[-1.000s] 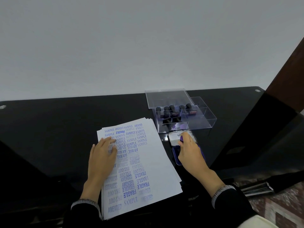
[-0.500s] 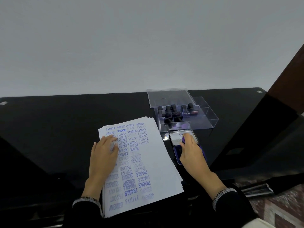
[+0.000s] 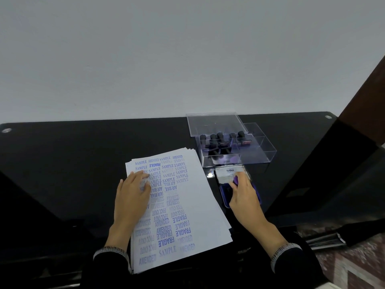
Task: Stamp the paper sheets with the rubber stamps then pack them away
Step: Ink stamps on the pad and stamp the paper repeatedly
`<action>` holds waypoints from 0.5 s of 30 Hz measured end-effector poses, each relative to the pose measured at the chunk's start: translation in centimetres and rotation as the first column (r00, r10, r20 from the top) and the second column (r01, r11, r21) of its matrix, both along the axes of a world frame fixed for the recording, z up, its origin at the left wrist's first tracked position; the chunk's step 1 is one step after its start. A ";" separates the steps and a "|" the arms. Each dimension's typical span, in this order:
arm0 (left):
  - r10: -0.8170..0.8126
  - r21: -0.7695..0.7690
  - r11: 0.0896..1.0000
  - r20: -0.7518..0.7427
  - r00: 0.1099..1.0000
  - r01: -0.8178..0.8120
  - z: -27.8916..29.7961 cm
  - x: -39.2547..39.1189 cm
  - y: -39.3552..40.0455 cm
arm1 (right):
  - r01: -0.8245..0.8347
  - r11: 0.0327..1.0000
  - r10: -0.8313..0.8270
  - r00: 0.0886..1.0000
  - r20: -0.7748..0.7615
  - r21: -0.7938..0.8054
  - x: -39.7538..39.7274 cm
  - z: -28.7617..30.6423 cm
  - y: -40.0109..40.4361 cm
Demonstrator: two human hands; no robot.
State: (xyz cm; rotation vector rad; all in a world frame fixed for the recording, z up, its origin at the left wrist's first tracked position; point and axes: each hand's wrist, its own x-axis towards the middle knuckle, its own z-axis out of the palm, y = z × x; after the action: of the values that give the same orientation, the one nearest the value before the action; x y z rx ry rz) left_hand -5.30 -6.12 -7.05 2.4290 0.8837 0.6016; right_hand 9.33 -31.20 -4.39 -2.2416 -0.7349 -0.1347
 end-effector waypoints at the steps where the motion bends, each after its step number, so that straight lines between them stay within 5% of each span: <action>1: 0.000 -0.002 1.000 -0.001 1.000 0.000 0.0 0.0 0.0 | 0.009 1.000 -0.008 1.000 -0.016 0.017 -0.1 0.2 0.0; 7: -0.006 0.014 1.000 0.000 1.000 0.006 -0.2 0.0 0.1 | -0.003 0.995 0.014 0.994 -0.107 0.101 -0.4 1.0 0.0; 15: 0.015 0.037 0.999 0.007 1.000 -0.015 0.1 0.2 0.3 | -0.037 0.997 0.036 0.999 -0.025 -0.069 0.2 0.8 0.0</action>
State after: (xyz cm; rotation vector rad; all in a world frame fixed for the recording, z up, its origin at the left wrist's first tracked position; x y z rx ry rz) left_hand -5.07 -5.84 -6.92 2.4543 0.8963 0.6361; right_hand 9.50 -31.17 -3.59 -2.2905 -0.7781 -0.0658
